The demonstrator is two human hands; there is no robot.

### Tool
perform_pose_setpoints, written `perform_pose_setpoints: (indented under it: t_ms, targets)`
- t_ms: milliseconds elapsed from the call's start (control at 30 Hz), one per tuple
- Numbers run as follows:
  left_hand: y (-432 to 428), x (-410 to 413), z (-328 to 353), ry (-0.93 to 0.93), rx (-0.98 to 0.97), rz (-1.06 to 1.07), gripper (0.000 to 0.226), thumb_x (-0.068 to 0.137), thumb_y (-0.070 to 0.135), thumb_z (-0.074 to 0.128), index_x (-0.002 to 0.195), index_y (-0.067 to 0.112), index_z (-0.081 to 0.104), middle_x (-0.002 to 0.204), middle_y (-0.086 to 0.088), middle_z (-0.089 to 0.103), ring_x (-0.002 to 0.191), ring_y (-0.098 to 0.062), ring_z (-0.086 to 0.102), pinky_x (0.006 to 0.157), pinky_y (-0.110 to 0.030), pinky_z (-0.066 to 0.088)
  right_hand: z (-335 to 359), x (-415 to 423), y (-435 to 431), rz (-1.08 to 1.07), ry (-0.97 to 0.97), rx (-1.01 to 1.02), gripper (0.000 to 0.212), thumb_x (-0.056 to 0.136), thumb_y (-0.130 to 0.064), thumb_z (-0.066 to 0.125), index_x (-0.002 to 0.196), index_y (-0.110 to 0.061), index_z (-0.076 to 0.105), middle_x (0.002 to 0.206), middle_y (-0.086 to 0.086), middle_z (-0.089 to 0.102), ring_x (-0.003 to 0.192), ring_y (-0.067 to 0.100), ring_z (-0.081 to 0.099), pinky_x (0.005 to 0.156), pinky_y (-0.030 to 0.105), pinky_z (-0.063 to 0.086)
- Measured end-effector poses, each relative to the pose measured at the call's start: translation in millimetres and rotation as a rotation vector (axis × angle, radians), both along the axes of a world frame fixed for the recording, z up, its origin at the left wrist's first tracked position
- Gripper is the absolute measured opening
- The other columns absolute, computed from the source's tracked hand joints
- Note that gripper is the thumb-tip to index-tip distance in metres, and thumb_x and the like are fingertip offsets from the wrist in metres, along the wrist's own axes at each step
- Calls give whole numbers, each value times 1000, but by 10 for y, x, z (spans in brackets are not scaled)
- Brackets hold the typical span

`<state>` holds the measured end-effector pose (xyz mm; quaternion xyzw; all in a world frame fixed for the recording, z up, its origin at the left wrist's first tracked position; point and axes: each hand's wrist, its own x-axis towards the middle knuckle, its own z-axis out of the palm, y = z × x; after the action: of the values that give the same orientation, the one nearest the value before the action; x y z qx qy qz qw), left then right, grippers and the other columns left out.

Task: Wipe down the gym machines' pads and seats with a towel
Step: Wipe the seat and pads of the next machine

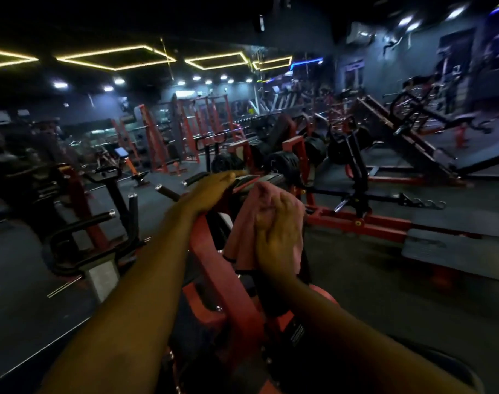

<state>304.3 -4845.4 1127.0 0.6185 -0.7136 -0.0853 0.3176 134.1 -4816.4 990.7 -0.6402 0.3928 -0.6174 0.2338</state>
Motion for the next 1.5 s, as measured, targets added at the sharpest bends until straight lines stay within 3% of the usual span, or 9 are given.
perform_pose_setpoints:
  t_ms: [100, 200, 367, 500, 633, 733, 1000, 1300, 1500]
  targets:
    - [-190, 12, -52, 75, 69, -93, 45, 95, 66, 36, 128, 52, 63, 140, 12, 59, 125, -10, 55, 113, -40, 40, -111, 202, 6, -40, 171, 1, 88, 91, -76, 26, 161, -37, -9, 169, -9, -21, 154, 11, -22, 120, 56, -14]
    - [-366, 41, -142, 127, 35, -145, 35, 95, 61, 37, 117, 60, 64, 139, 18, 58, 128, -8, 54, 115, -43, 38, 47, 244, -145, -113, 207, 24, 87, 90, -80, 23, 157, -44, -18, 166, -12, -28, 152, 12, -29, 114, 68, -15]
    - [-475, 82, -268, 248, -32, -173, 33, 102, 50, 36, 114, 57, 66, 136, 10, 56, 130, -13, 52, 115, -44, 37, 450, 111, -682, -54, 51, 61, 55, 97, -72, 30, 149, -55, 34, 168, -8, 22, 156, 17, 14, 123, 51, 6]
    - [-475, 47, -312, 221, -58, -139, 39, 105, 46, 31, 128, 41, 62, 142, 7, 51, 135, -15, 44, 117, -44, 32, 673, -13, -1081, 3, -253, 328, 33, 92, -66, 46, 109, -46, 67, 117, -12, 70, 115, 19, 63, 107, 58, 43]
    - [-491, 8, -315, 177, -102, -117, 36, 109, 36, 28, 126, 31, 60, 138, 3, 54, 130, -19, 48, 113, -45, 35, 465, 234, -419, -142, -153, 156, 49, 102, -56, 40, 150, -54, 30, 166, -5, 29, 153, 18, 24, 124, 51, 15]
    - [-467, -6, -342, 226, -95, -109, 42, 111, 38, 25, 129, 26, 61, 133, 2, 56, 125, -19, 51, 109, -45, 39, 273, 440, 58, -118, -29, 53, 59, 99, -64, 29, 143, -70, -10, 170, -17, -6, 156, 7, -9, 120, 50, -4]
    - [-403, -40, -316, 295, -92, -114, 38, 110, 39, 29, 125, 29, 62, 128, 10, 56, 122, -13, 51, 110, -43, 38, 760, 77, -1142, -20, -72, 230, 51, 81, -65, 36, 116, -45, 68, 135, -7, 59, 126, 19, 54, 108, 59, 39]
    - [-404, -51, -352, 294, -91, -91, 36, 110, 42, 27, 120, 35, 60, 127, 6, 58, 120, -16, 54, 108, -47, 40, 167, 474, -34, -137, -78, 103, 67, 100, -63, 26, 158, -46, -3, 170, -16, -5, 155, 5, -5, 120, 48, -6]
    - [-392, -54, -307, 312, -63, -116, 38, 97, 54, 34, 115, 37, 63, 123, 9, 58, 119, -13, 53, 108, -45, 39, 554, 186, -945, -58, -137, 263, 64, 96, -73, 30, 152, -43, 37, 162, -6, 36, 150, 21, 29, 120, 62, 16]
